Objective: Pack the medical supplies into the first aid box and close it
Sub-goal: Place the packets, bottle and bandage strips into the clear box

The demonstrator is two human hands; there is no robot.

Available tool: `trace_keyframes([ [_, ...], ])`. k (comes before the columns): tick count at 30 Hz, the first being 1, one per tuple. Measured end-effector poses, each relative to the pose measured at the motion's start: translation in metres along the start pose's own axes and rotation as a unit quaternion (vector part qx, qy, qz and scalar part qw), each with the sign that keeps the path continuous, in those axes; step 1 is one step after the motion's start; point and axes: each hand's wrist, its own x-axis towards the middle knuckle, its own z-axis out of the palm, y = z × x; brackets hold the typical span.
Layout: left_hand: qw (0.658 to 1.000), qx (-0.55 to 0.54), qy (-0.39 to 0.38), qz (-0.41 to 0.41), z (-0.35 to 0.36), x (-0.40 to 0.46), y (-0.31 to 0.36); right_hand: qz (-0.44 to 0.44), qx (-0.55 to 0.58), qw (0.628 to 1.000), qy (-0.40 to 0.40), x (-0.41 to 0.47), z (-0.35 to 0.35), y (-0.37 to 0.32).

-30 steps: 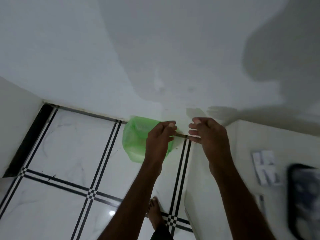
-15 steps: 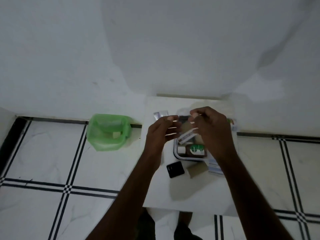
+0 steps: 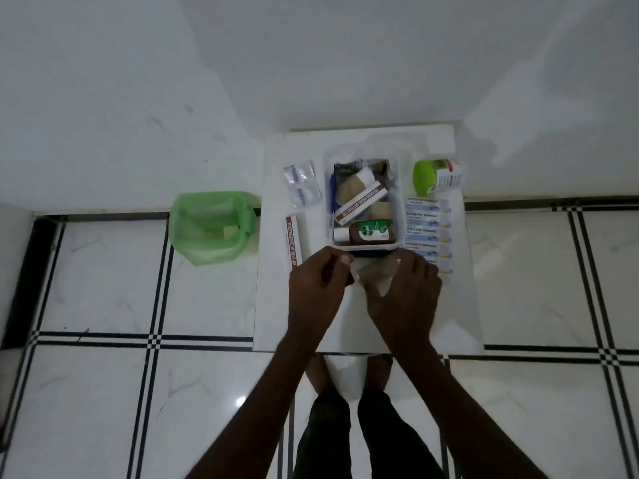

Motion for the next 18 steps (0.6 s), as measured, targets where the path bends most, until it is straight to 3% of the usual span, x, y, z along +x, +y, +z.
trace_keyframes([
  [4,0.974,0.215,0.006,0.068,0.001,0.003,-0.033,-0.008,-0.020,1.000,0.023,-0.008,0.011,-0.006],
  [7,0.946,0.315,-0.042,0.063,0.006,0.002,-0.045,-0.001,0.016,0.998,0.053,-0.015,-0.008,-0.012],
  [13,0.926,0.369,-0.058,0.053,0.013,0.006,-0.055,-0.056,0.131,0.981,0.134,-0.017,-0.056,-0.039],
  [18,0.940,0.338,-0.018,0.041,-0.002,0.013,-0.044,-0.105,0.041,0.987,0.112,0.050,-0.055,-0.073],
])
